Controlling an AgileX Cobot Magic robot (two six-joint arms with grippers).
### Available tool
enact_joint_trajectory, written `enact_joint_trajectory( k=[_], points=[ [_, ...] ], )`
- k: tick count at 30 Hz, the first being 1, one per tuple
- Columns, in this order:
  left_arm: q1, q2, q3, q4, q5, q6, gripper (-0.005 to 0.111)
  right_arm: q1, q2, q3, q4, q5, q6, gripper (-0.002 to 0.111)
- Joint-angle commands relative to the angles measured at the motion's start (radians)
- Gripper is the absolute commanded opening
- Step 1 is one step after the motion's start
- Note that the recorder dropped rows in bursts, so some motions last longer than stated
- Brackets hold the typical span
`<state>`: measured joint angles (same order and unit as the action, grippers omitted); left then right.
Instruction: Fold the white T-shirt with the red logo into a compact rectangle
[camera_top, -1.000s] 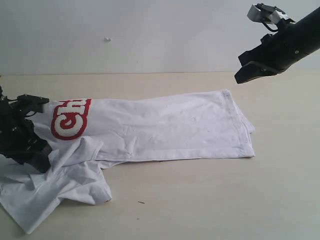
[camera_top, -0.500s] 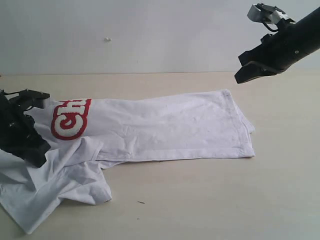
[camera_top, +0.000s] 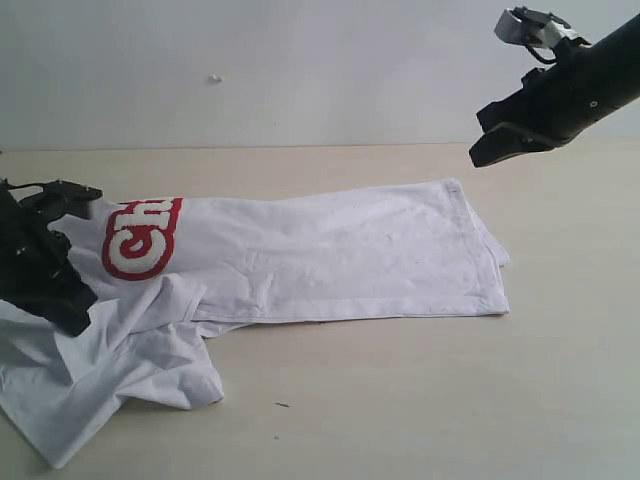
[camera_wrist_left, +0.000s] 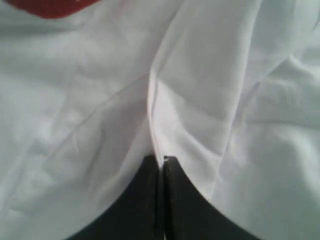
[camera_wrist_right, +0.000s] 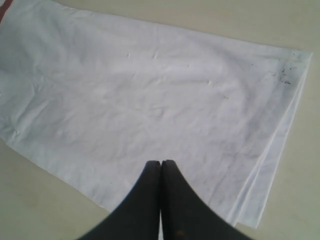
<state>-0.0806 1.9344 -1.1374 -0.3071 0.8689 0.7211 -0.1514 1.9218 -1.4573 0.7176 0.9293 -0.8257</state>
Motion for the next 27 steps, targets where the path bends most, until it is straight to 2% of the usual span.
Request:
enact_joint_trajectory(
  k=[1,12,18,27],
  points=[
    [0.000,-0.032,-0.024,-0.011,0.008,0.008,0.000,0.000,-0.010,-0.005,0.005,-0.007,-0.010,0.000],
    [0.000,-0.093,-0.026,-0.011,0.006,0.008,0.000,0.000,0.004,-0.005,0.005,-0.001,-0.010,0.000],
    [0.000,-0.116,-0.026,0.012,-0.112,0.012,0.000,0.000,0.003,-0.005,0.005,0.002,-0.010,0.000],
    [0.000,-0.135,-0.026,0.014,-0.265,0.179,0.000,0.000,0.003,-0.005,0.005,-0.003,-0.010,0.000]
  ],
)
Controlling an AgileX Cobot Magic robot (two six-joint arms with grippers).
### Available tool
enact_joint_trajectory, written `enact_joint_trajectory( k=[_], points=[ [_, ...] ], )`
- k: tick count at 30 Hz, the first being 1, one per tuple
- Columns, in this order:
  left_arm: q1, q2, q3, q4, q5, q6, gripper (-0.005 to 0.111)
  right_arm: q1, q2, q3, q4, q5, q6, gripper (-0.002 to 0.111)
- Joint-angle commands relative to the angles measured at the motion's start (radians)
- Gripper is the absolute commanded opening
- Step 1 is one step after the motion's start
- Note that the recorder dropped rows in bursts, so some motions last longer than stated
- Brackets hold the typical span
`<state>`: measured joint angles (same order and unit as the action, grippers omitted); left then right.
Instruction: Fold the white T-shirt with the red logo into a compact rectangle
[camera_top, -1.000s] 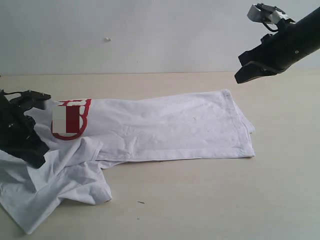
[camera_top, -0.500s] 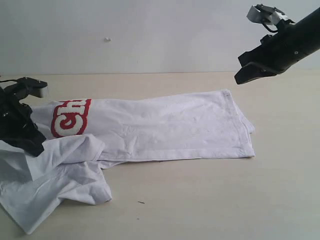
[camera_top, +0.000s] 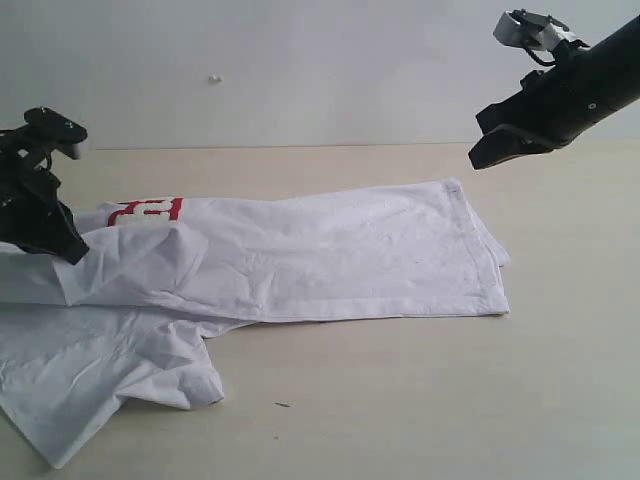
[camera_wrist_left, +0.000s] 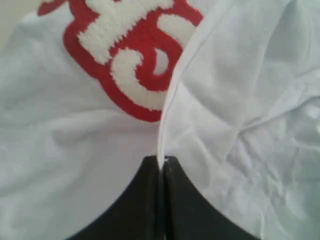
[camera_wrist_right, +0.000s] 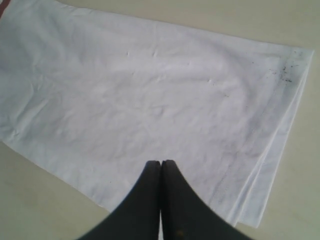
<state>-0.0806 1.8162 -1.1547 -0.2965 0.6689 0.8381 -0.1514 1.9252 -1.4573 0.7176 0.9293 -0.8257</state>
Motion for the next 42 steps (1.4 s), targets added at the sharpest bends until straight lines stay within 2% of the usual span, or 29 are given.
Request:
enact_joint_trajectory(
  k=[1,8,15,17,21,26,28,33,38,42],
  points=[
    [0.000,-0.018,-0.008,0.004,-0.078,0.076,0.000,0.000,-0.001,-0.005,0.005,-0.003,-0.010,0.000],
    [0.000,-0.002,-0.008,-0.014,-0.069,0.065,0.002,0.000,-0.001,-0.005,0.005,-0.003,-0.010,0.000],
    [0.000,-0.002,-0.008,-0.012,-0.054,-0.044,0.033,0.000,-0.001,-0.005,0.005,-0.001,-0.010,0.000],
    [0.003,-0.002,-0.008,0.007,-0.052,-0.089,0.037,0.000,-0.001,-0.005,0.005,-0.001,-0.010,0.000],
    [0.011,-0.002,-0.008,-0.005,-0.017,-0.140,0.037,0.000,-0.001,-0.005,0.005,-0.001,-0.010,0.000],
    [0.000,0.039,-0.043,-0.145,0.116,-0.091,0.037,0.000,-0.001,-0.005,0.005,0.011,-0.010,0.000],
    [-0.023,0.055,-0.059,-0.154,0.095,-0.084,0.037,0.000,-0.001,-0.005,0.005,0.017,-0.010,0.000],
    [-0.049,0.081,-0.065,-0.052,-0.030,-0.145,0.038,0.000,-0.001,-0.005,0.005,0.017,-0.010,0.000],
    [-0.037,0.104,-0.065,0.013,-0.075,-0.197,0.061,0.000,-0.001,-0.005,0.005,0.005,-0.010,0.000],
    [-0.030,0.143,-0.065,0.013,-0.043,-0.197,0.060,0.000,-0.001,-0.005,0.001,-0.002,-0.010,0.000]
  ],
)
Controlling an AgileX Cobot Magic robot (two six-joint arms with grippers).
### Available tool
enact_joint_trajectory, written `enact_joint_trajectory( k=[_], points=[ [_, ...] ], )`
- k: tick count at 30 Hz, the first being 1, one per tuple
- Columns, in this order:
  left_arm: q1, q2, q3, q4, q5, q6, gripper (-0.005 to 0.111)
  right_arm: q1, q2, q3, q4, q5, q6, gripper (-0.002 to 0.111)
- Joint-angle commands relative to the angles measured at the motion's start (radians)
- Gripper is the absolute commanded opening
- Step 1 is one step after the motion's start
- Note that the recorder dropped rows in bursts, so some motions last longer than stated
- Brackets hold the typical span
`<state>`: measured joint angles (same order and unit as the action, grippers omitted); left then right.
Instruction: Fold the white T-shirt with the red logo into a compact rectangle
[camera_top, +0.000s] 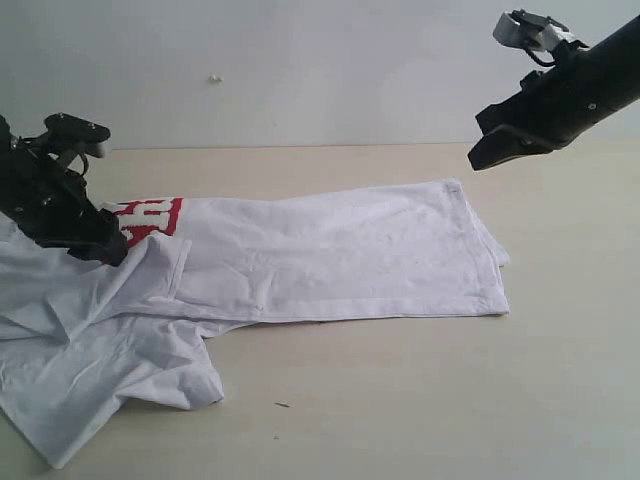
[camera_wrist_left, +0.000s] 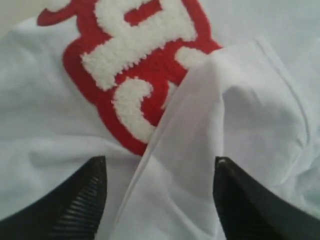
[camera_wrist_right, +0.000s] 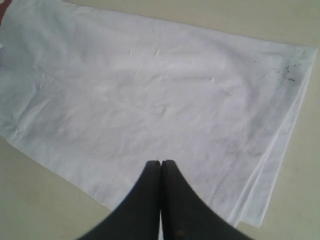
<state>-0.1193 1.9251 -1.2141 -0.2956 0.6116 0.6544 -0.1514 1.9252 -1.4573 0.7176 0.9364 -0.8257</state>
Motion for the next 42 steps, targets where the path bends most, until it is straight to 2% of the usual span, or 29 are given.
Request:
enact_joint_trajectory(
  k=[1,15,19,23,27,33,39,41,42],
  points=[
    [0.010,0.044,-0.006,0.012,0.017,-0.013,0.060,0.000,-0.001,-0.005,0.001,-0.009,-0.010,0.000],
    [0.032,0.085,-0.010,0.021,0.030,-0.013,0.059,0.000,-0.001,-0.005,0.001,-0.014,-0.010,0.000],
    [0.029,0.083,-0.010,0.021,0.046,-0.007,0.051,0.000,-0.001,-0.005,0.001,-0.019,-0.010,0.000],
    [0.025,0.083,-0.010,0.017,0.097,-0.001,0.035,0.000,-0.001,-0.005,0.001,-0.019,-0.010,0.000],
    [0.025,0.078,-0.010,0.021,0.123,0.025,0.027,0.000,-0.001,-0.005,0.001,-0.023,-0.010,0.000],
    [0.025,0.010,-0.010,0.011,0.115,0.027,0.027,0.000,-0.001,-0.005,0.001,-0.029,-0.010,0.000],
    [0.025,0.008,-0.008,-0.079,0.133,0.094,0.027,0.000,-0.001,-0.005,0.001,-0.027,-0.010,0.000],
    [0.030,0.008,-0.008,-0.047,0.104,0.009,0.036,0.000,-0.001,-0.005,0.001,-0.027,-0.010,0.000],
    [0.032,0.008,-0.008,0.020,0.102,-0.051,0.047,0.000,-0.001,-0.005,0.001,-0.027,-0.010,0.000]
  ],
)
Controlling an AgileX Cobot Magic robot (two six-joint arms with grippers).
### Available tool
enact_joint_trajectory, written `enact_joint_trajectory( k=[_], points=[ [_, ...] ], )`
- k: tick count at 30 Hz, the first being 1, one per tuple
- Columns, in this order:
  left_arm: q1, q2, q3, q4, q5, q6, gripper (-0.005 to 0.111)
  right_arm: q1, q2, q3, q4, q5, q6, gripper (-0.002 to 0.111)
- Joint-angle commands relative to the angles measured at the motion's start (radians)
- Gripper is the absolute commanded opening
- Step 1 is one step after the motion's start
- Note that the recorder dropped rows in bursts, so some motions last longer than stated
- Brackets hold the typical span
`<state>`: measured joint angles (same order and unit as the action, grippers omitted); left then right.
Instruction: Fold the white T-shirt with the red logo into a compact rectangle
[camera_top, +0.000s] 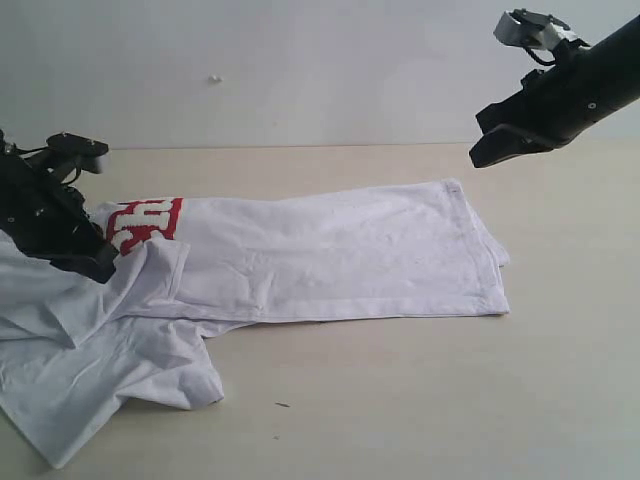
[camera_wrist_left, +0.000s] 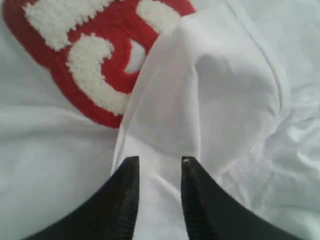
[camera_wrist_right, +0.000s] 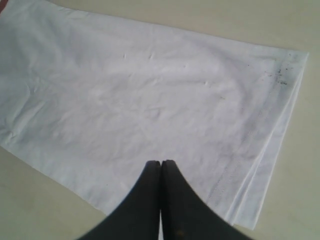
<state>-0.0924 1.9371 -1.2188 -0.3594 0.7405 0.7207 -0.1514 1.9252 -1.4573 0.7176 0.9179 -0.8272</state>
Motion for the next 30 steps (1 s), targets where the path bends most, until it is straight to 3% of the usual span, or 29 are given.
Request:
enact_joint_trajectory(
  k=[1,3,30],
  points=[
    [0.011,0.000,-0.003,0.118,-0.021,-0.157,0.055,0.000,-0.001,-0.005,0.001,-0.009,-0.009,0.000],
    [0.023,0.020,-0.003,0.116,0.002,-0.157,0.059,0.000,-0.001,-0.005,0.001,-0.009,-0.009,0.000],
    [0.021,0.033,0.006,0.007,0.099,-0.075,0.059,0.000,-0.001,-0.005,0.001,-0.007,-0.009,0.000]
  ],
)
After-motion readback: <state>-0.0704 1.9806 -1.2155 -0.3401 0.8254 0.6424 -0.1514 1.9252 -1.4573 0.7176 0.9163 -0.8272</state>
